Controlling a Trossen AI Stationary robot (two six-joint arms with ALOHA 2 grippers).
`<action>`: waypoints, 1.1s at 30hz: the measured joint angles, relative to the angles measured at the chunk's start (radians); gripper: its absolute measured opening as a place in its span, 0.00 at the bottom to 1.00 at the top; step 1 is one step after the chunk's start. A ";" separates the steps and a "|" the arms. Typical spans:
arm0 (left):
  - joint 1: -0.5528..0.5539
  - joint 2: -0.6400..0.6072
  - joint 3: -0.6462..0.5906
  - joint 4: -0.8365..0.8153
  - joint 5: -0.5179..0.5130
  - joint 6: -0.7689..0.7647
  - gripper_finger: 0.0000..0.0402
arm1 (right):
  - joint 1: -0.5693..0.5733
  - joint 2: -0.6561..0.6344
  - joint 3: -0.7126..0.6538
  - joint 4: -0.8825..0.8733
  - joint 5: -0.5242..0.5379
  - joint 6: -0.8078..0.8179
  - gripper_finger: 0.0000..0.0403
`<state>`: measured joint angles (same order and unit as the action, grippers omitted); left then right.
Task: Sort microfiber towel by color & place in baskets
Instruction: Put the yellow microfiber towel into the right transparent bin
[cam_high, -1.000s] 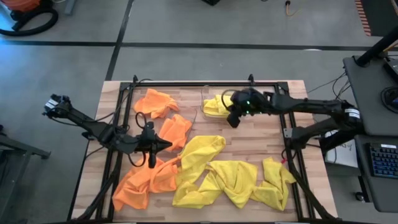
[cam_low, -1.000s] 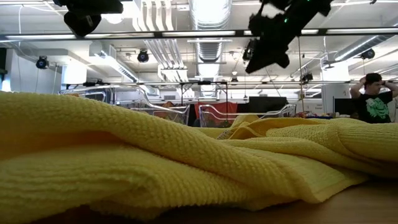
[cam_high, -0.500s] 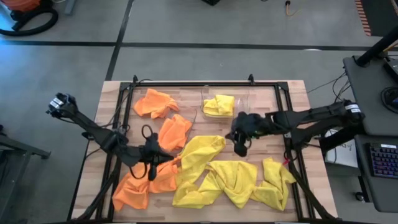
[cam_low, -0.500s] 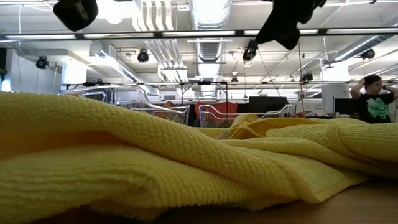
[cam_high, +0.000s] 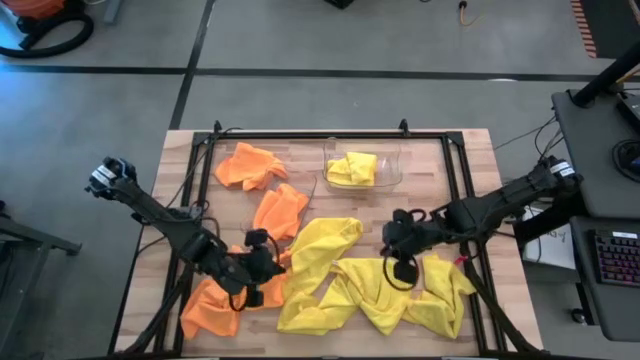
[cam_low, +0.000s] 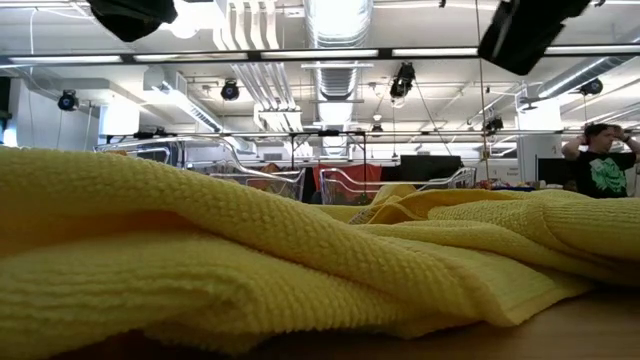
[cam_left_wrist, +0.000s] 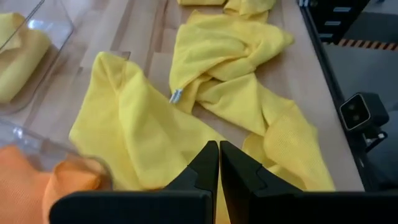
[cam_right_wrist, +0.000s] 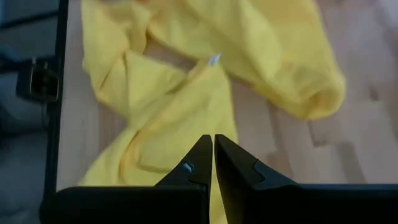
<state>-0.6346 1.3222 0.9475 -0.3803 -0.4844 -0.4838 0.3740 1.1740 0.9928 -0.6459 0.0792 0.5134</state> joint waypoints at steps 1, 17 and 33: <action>0.000 0.016 0.009 0.004 0.000 0.004 0.00 | 0.013 0.001 0.000 -0.005 0.001 0.008 0.03; 0.054 0.296 0.171 0.006 -0.061 0.060 0.15 | 0.118 0.060 0.000 -0.012 0.049 0.052 0.03; 0.245 0.627 0.376 0.003 -0.119 0.267 0.51 | 0.194 0.058 0.000 -0.029 0.053 0.123 0.03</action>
<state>-0.3895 1.9496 1.3236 -0.3776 -0.6036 -0.2163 0.5678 1.2320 0.9928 -0.6753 0.1326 0.6369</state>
